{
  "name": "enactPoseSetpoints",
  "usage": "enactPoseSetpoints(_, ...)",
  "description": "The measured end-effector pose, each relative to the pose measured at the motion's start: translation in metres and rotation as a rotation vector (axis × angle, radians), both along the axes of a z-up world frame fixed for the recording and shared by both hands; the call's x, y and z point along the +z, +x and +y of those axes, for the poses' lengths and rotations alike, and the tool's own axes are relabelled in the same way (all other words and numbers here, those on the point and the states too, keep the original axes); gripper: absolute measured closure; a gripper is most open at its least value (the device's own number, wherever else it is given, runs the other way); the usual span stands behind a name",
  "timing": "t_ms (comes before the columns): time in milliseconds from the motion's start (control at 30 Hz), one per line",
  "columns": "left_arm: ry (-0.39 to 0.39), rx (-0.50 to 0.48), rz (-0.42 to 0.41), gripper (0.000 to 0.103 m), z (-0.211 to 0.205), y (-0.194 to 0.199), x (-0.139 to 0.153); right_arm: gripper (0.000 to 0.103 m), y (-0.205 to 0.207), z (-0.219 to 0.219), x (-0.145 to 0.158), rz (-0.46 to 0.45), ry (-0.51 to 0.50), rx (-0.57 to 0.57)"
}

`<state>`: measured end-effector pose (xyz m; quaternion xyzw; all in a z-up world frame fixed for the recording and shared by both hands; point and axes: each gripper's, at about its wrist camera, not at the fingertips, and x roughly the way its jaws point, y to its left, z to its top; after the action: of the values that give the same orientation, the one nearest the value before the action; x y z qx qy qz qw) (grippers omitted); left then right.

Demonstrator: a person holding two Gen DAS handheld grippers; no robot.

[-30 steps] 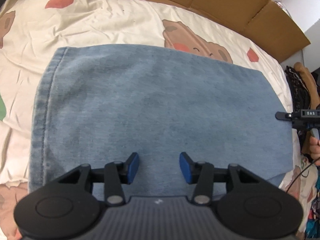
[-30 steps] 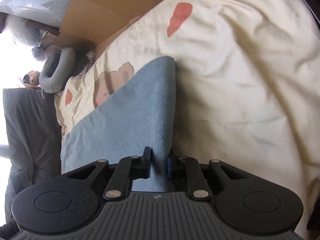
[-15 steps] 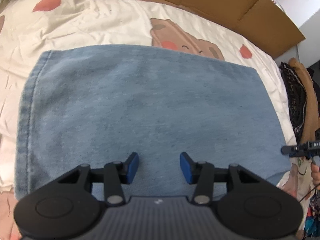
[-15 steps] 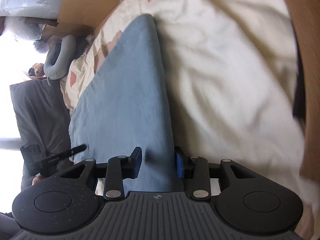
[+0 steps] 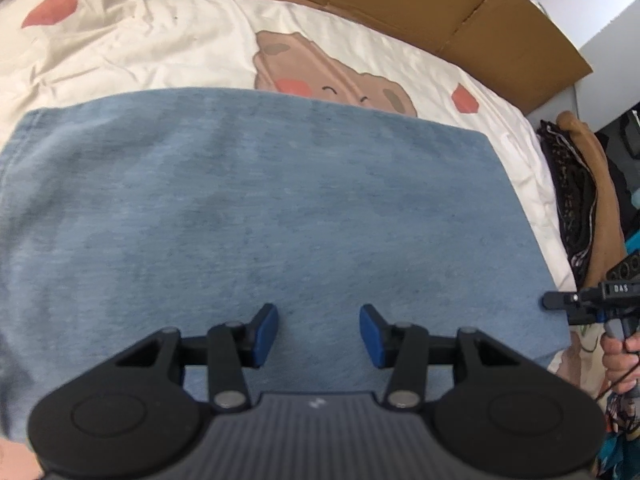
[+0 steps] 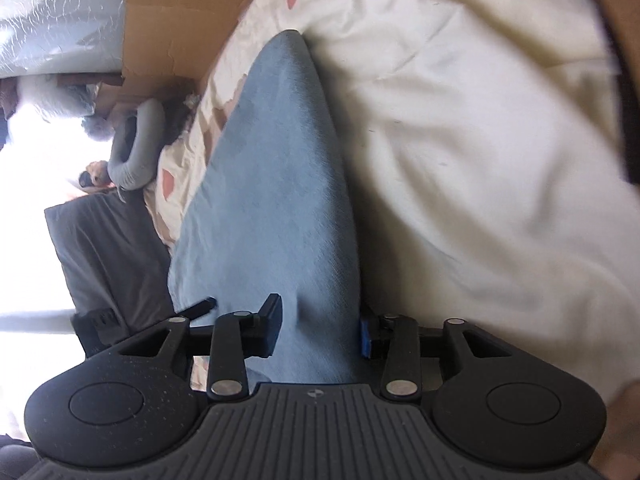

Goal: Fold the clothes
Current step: 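Lower the open left gripper onto the blue fabric edge while the right gripper holds the corner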

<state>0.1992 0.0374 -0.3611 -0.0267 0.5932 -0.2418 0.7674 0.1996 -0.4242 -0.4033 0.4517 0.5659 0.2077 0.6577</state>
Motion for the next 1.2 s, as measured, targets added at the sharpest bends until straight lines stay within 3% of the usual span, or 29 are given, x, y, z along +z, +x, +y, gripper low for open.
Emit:
enactPoseSetpoints(133,0.021,-0.051,-0.005,0.055,-0.004,0.005,0.004,0.059,0.013,0.004,-0.011,0.023,0.058,-0.047)
enactPoseSetpoints(233,0.001,-0.016,-0.020,0.060,-0.002,0.008,0.009,0.060,0.020,0.013,-0.007,0.015,0.047,-0.022)
enactPoseSetpoints(300,-0.012,0.004,-0.040,0.077,-0.003,0.005,0.012,0.061,0.022,0.016,-0.004,0.014,0.033,-0.013)
enactPoseSetpoints(333,-0.020,0.008,-0.043,0.078,-0.004,0.001,0.012,0.063,0.022,0.017,-0.003,0.015,0.024,-0.010)
enactPoseSetpoints(467,-0.011,-0.014,-0.042,0.083,-0.009,-0.018,0.014,0.089,0.023,0.018,0.003,0.020,-0.011,-0.002)
enactPoseSetpoints(567,0.005,-0.043,-0.032,0.084,-0.012,-0.035,0.013,0.091,0.026,0.022,0.014,0.009,-0.042,0.024)
enactPoseSetpoints(800,0.019,-0.037,0.004,0.085,-0.012,-0.060,0.001,0.090,0.027,0.027,0.022,-0.013,-0.064,0.012)
enactPoseSetpoints(967,0.026,-0.054,0.019,0.085,-0.015,-0.060,-0.007,0.075,0.027,0.030,0.024,-0.019,-0.072,-0.011)
enactPoseSetpoints(1200,0.007,-0.051,0.015,0.092,-0.013,-0.055,0.002,0.075,0.043,0.031,0.020,0.040,-0.132,-0.013)
